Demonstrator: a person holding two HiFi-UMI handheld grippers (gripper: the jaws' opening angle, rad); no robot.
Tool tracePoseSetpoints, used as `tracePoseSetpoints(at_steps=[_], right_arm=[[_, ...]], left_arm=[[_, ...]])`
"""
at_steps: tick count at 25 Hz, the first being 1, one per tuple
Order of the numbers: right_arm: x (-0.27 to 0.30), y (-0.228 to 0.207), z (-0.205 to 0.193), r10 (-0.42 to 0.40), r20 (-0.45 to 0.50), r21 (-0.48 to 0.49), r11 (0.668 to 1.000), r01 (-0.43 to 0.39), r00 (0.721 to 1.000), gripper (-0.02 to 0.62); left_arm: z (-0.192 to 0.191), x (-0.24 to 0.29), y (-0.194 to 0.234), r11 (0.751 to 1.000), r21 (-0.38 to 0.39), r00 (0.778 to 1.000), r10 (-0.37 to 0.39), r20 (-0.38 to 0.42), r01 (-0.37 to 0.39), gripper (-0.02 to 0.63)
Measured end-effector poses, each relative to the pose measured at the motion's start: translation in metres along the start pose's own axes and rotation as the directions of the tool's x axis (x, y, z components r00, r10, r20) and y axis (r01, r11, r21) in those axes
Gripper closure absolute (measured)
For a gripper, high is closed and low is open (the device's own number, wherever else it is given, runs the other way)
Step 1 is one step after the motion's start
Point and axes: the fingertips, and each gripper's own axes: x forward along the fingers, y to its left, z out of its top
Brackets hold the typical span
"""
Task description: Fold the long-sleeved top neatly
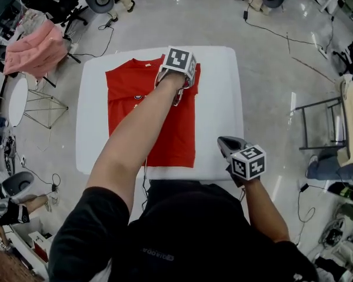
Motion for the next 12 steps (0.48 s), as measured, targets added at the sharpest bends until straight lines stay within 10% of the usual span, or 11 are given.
tracePoseSetpoints(at_steps=[12], right_arm=[[0.008,-0.001,0.027,0.005,0.026,-0.031,1.000,-0.004,1.000,0.591]], left_arm=[[0.019,-0.065,-0.003,0.995,0.018,0.977,-0.099,0.188,0.097,0.548]])
